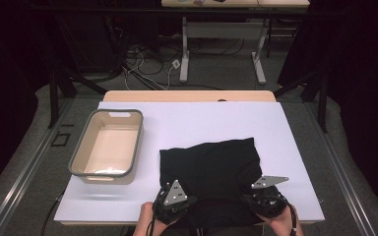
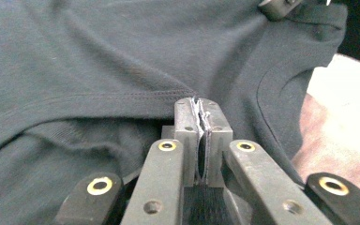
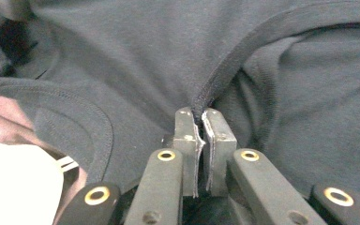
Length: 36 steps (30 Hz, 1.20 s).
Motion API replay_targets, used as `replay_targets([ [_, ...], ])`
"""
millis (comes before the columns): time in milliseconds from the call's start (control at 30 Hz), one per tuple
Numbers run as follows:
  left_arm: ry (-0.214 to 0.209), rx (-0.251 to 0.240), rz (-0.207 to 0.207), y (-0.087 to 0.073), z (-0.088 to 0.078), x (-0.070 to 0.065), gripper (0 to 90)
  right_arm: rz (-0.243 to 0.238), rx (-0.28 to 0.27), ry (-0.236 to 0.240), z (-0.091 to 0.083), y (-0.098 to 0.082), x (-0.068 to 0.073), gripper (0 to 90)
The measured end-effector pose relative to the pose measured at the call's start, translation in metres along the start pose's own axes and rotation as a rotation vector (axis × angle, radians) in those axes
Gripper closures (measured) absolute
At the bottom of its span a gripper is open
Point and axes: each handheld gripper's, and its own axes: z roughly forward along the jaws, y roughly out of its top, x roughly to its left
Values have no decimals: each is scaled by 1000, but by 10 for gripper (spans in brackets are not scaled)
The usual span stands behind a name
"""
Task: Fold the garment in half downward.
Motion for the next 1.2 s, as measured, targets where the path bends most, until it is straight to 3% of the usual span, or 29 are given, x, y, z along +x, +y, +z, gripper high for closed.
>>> replay_targets([
  [67,5,5,-7,-1,0,2,877,15,10,3,-1,0,-1,858],
  [100,6,26,-13,-2,0,5,877,10,-10,0,0,0,-2,850],
  [133,6,68,-28,-6,7,12,867,-2,9,-20,4,0,-2,776],
  [200,0,85,-38,-8,9,15,858,-7,26,-16,7,0,-2,735],
  [233,-4,93,-49,-9,11,17,759,-16,58,-18,10,-1,-3,631],
  [267,1,93,-46,-9,10,19,759,-16,58,-18,10,-1,-3,631],
  [300,9,93,-44,-7,8,19,698,-18,56,-12,10,-1,-2,587],
  [333,15,84,-40,-6,7,19,572,-10,25,-12,6,0,-3,486],
  [367,26,78,-39,-5,4,19,572,-10,25,-12,6,0,-3,486],
  [467,50,47,-54,-4,-6,24,416,-10,-29,7,-5,1,-6,363],
  [567,69,23,-68,-3,-16,30,358,-11,-44,12,-6,1,-10,320],
  [600,98,19,-70,-3,-20,35,316,-7,-53,14,-6,1,-14,288],
  [833,170,27,-96,-7,-22,54,179,13,-80,1,-5,1,-25,200],
  [1033,235,6,-117,-9,-24,64,147,12,-88,-4,-5,1,-30,164],
  [1200,252,12,-117,-11,-23,68,119,5,-101,-13,-1,1,-33,155],
])
